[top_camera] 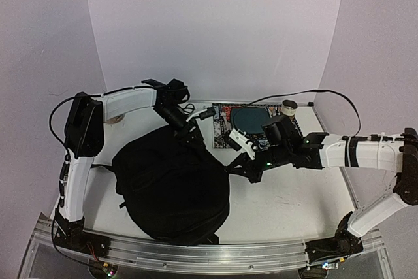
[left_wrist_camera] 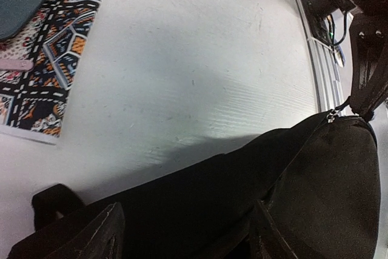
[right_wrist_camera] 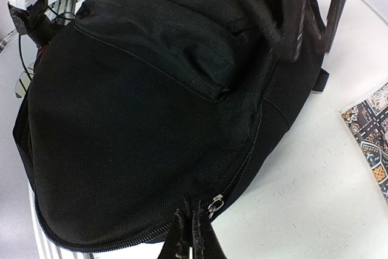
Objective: Pack the student bag
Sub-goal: Hold the student bag at the center of the board.
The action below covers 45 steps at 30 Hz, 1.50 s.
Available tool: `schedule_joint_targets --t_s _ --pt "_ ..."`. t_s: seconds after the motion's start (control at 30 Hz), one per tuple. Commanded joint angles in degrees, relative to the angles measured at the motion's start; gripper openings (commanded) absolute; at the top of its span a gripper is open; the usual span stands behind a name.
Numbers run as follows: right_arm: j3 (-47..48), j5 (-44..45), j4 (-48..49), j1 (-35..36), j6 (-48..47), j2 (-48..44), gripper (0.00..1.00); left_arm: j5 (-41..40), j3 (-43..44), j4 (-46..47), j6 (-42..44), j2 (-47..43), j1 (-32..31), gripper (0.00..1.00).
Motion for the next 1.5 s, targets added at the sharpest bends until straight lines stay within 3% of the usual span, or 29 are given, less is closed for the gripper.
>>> schedule_joint_targets --t_s 0.0,0.37,0.47,0.57,0.67,0.9,1.07,1.47 --pt "2.87 -2.23 -1.13 0.43 -0.74 -0.22 0.00 -1.52 -0.97 -0.21 4.78 -3.74 -4.52 0.73" --pt "6.38 -3.90 -0.98 0.36 -1.68 2.98 0.00 -1.60 -0.56 -0.28 8.73 -1.13 -8.22 0.73" --pt "7.03 -4.05 -1.02 0.36 -1.80 3.78 0.00 -1.24 -0.30 -0.64 9.33 -0.23 -8.19 0.58" --pt "7.18 -4.37 -1.02 0.38 -1.80 4.11 0.00 -1.07 -0.33 -0.96 10.07 -0.18 -8.20 0.20" --pt "7.27 -4.76 -1.09 0.42 -1.89 4.37 0.00 -1.62 -0.65 -1.30 10.76 -0.61 -8.24 0.01" --pt "7.49 -5.17 -1.11 0.41 -1.79 4.24 0.00 -2.85 -1.09 -1.64 11.22 -1.07 -7.95 0.00" --pt "6.39 -6.31 -1.46 0.38 -1.34 3.42 0.00 -4.90 1.77 -1.43 5.46 0.23 -4.79 0.00" --pt "0.64 -5.25 -2.37 2.29 1.95 1.20 0.00 -22.00 4.24 5.12 -9.43 2.06 1.32 0.00"
